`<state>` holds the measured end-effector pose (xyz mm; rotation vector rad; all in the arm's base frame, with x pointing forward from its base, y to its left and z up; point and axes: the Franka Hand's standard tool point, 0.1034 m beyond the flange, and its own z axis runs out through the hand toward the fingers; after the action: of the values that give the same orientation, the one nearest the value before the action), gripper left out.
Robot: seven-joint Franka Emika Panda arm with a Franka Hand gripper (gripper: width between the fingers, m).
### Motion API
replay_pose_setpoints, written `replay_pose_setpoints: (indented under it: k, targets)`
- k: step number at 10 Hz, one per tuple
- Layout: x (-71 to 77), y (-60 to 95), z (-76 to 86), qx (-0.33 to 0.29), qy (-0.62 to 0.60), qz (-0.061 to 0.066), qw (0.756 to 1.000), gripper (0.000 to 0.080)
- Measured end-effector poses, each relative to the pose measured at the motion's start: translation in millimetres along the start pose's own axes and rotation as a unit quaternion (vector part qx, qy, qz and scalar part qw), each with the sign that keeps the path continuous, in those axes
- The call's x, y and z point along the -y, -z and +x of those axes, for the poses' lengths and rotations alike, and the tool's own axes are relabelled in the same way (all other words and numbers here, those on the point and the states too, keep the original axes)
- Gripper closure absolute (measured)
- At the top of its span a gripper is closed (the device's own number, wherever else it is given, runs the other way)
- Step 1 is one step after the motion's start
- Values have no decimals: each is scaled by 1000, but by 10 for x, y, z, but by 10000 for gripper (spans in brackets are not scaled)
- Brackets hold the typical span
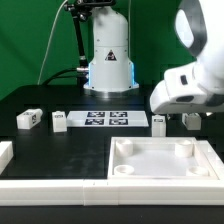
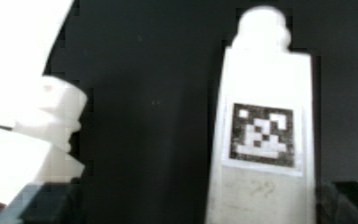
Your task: Assemble one leg
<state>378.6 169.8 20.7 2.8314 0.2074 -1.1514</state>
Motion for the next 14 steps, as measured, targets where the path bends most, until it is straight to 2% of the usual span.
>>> replay_pose_setpoints:
  k: [2, 4, 7, 10, 12, 14]
  targets:
    - [31, 70, -1, 70, 2, -5, 998, 151]
    - [25, 110, -5, 73, 2, -5, 997, 151]
    - [21, -73, 16, 76, -17, -6, 997, 151]
    - [33, -255, -56, 92, -31, -13, 995, 151]
    - [18, -261, -56, 91, -31, -13, 995, 151]
    - [24, -263, -48, 90, -30, -13, 995, 420]
